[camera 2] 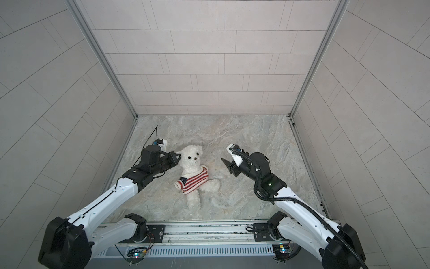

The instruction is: Dress the teddy bear

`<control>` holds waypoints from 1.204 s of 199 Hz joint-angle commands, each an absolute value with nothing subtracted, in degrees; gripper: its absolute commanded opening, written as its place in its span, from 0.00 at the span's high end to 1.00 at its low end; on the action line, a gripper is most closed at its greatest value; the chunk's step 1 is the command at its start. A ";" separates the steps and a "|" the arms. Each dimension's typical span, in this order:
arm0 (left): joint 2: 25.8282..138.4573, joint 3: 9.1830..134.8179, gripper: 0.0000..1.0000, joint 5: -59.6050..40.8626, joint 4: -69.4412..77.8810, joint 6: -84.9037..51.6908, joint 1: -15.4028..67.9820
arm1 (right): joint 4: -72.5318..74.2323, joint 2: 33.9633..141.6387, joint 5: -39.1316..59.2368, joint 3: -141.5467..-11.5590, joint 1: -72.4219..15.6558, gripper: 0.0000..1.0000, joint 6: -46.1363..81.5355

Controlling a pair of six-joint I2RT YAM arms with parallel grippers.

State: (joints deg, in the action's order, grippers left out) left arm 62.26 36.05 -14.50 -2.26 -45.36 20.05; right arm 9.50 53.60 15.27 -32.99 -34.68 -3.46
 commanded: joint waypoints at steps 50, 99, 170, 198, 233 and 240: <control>64.91 28.69 0.81 -13.27 3.16 -49.93 18.07 | 14.02 73.57 9.30 -35.13 -56.51 0.36 5.64; 63.07 23.74 0.75 -15.67 4.76 -49.30 18.28 | 15.75 79.88 3.71 -35.15 -59.83 0.38 7.52; 49.86 22.52 0.35 -18.16 -7.00 -41.79 18.77 | 14.94 81.84 1.66 -34.89 -59.77 0.57 7.16; 41.87 22.51 0.38 -19.20 -15.10 -39.57 21.39 | 15.21 81.56 0.46 -34.11 -59.77 0.69 7.37; 31.03 21.09 0.35 -19.29 -23.03 -41.93 27.31 | 16.02 82.95 1.17 -34.39 -59.77 0.77 8.52; 29.07 20.37 0.33 -19.20 -23.48 -43.16 28.27 | 16.42 83.23 1.18 -34.37 -59.77 0.77 8.95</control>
